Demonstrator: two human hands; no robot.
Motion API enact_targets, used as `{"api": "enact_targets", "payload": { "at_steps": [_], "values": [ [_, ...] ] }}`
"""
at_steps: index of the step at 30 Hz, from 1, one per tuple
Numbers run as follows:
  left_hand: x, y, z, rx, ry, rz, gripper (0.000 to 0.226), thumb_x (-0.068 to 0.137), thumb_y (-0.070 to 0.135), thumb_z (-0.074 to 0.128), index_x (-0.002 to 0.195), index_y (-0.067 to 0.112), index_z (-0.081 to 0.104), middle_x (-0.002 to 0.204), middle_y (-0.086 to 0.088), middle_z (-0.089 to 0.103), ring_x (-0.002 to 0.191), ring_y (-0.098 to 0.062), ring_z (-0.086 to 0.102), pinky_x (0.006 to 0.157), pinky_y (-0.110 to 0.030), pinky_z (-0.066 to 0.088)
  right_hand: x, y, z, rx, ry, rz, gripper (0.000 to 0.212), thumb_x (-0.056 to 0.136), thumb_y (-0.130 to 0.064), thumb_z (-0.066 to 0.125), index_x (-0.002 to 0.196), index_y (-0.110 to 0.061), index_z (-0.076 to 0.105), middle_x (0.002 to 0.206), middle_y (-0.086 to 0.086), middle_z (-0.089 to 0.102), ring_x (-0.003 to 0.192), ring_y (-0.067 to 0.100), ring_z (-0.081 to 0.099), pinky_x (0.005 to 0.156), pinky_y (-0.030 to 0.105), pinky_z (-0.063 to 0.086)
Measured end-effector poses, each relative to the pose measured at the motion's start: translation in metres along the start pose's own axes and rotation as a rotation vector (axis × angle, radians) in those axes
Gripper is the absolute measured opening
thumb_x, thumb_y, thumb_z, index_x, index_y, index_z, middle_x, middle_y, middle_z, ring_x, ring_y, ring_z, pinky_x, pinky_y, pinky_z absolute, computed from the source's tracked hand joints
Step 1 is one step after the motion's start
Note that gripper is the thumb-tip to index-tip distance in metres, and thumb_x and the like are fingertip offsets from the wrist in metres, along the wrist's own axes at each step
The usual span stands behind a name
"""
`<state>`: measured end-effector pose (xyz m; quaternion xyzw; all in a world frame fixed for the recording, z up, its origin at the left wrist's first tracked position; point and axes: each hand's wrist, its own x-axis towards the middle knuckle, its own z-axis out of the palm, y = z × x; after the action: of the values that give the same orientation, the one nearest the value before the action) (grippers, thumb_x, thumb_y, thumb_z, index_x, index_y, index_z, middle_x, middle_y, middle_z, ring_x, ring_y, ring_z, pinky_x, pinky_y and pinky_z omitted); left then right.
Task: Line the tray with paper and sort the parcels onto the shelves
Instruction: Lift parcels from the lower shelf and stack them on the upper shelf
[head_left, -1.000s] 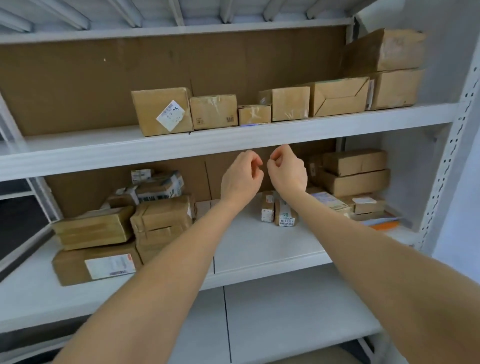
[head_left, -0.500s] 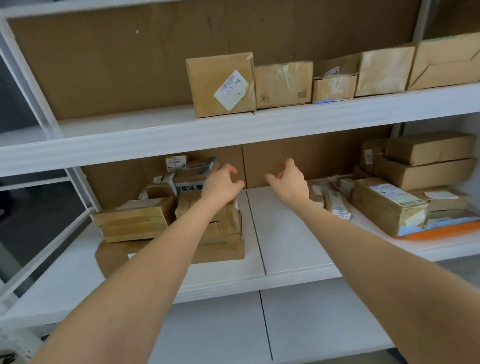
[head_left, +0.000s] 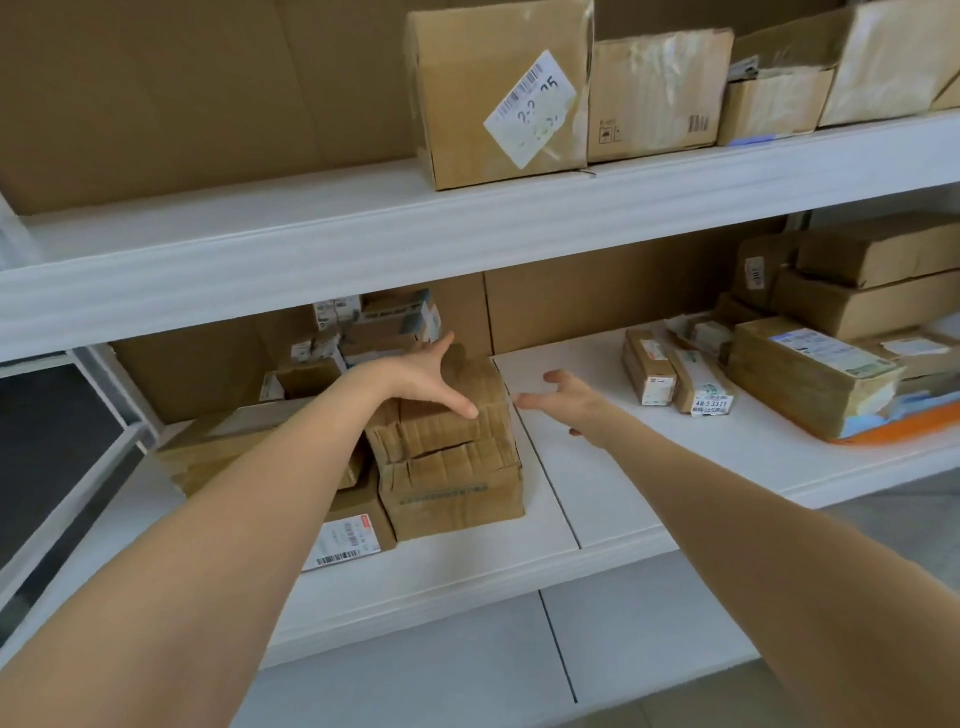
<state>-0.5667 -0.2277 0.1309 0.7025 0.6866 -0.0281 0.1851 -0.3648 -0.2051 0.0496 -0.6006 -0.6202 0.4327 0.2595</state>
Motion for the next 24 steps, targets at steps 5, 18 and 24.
{"api": "enact_targets", "payload": {
  "at_steps": [5,18,24],
  "values": [
    [0.011,-0.004,-0.005,0.141,-0.190,-0.017,0.124,0.071,0.055,0.075,0.150,0.029,-0.018,0.161,-0.001,-0.009,0.148,-0.021,0.002,0.119,-0.037,0.013,0.008,0.009,0.005,0.050,-0.199,0.021,0.106,0.076,-0.062,0.070,0.156,-0.028,0.010,0.162,0.006,0.018,0.145,0.031,0.024,0.111,0.049,0.031],
    [0.023,0.031,-0.008,-0.163,0.048,0.026,0.105,0.075,0.057,0.070,0.153,0.026,0.007,0.155,-0.003,0.027,0.136,-0.023,0.036,0.106,-0.032,0.035,0.004,0.014,-0.024,0.505,-0.305,0.122,0.096,0.073,-0.074,0.055,0.152,-0.033,0.021,0.158,0.011,0.025,0.140,0.043,0.031,0.109,0.060,0.033],
    [0.022,0.071,-0.003,-0.356,0.186,0.025,0.095,0.072,0.063,0.069,0.148,0.024,0.029,0.145,-0.004,0.043,0.126,-0.024,0.046,0.094,-0.031,0.040,-0.010,0.021,-0.045,0.690,-0.280,0.159,0.098,0.072,-0.067,0.065,0.151,-0.033,0.018,0.155,0.015,0.028,0.134,0.046,0.039,0.101,0.064,0.041]
  ]
}}
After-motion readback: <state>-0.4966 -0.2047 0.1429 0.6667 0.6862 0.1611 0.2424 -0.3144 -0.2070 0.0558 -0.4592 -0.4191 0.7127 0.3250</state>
